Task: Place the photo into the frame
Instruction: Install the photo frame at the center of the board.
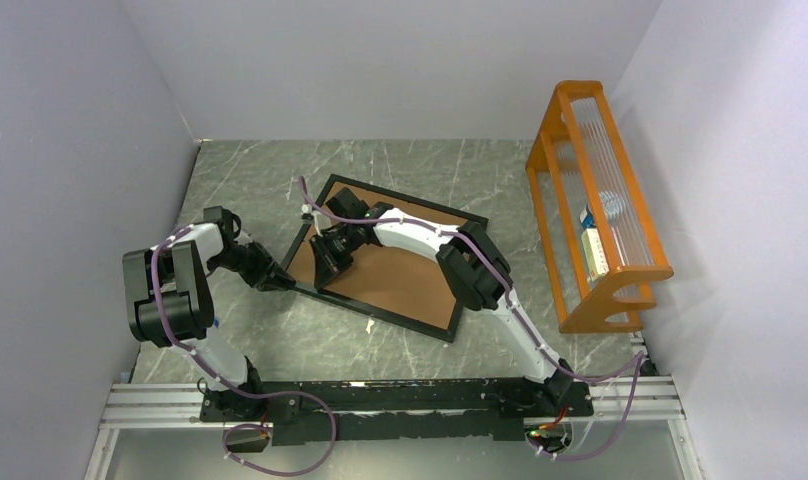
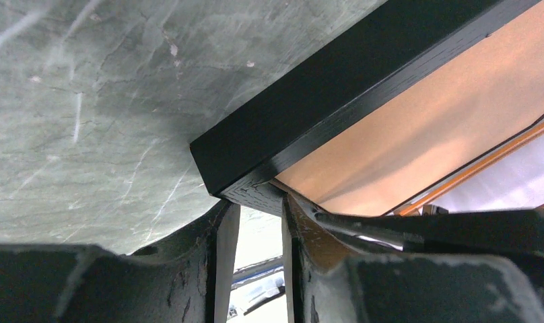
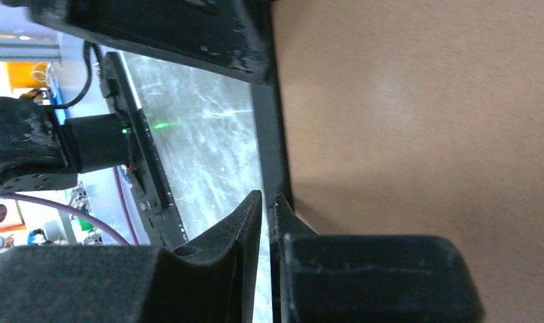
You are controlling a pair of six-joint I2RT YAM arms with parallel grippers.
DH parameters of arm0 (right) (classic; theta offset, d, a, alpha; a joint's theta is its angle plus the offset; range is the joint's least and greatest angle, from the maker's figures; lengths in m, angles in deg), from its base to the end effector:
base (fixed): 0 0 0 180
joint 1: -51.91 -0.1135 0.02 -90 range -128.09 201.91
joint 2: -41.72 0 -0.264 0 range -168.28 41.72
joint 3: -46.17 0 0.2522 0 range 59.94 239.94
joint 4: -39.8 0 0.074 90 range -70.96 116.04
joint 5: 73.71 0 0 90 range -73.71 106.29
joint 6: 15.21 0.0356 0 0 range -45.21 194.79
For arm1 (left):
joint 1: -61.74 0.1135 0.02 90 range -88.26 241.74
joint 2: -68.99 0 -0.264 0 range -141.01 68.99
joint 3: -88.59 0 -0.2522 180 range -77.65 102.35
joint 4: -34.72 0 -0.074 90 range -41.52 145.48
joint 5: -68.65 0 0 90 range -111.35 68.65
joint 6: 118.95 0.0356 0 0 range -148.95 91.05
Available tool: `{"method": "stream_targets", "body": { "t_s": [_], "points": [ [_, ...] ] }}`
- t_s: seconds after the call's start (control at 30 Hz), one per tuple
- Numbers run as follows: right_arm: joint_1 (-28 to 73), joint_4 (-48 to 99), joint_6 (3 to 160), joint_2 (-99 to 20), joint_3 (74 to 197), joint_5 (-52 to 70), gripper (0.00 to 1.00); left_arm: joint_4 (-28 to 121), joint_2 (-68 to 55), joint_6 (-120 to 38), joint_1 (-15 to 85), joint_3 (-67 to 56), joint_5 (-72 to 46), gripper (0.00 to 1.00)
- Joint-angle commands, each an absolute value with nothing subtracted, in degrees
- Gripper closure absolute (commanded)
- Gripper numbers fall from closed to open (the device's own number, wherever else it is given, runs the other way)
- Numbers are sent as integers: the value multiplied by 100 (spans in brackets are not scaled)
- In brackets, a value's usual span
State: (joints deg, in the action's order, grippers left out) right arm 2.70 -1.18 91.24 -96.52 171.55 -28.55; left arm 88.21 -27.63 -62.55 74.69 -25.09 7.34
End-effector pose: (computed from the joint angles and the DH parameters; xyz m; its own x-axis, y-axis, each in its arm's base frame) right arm 0.3216 0.4111 0.1531 -0.7349 -0.5443 -0.4047 -0.6262 0.3153 0.7131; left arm 0.2763 0.0460 0.1439 -0.7262 -0.6651 0.1740 -0.6577 0.5985 -0.4574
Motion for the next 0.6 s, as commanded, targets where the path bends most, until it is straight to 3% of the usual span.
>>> {"method": "stream_targets", "body": {
  "t_s": [0.0, 0.57],
  "points": [
    [379, -413, 8970, -9768, 17390, -2614, 85, 8873, -2961, -6055, 7484, -2588, 98, 67],
    [428, -287, 9100, -9992, 17173, -2120, 80, 8891, -2957, -6068, 7446, -2584, 56, 67]
  ]
}}
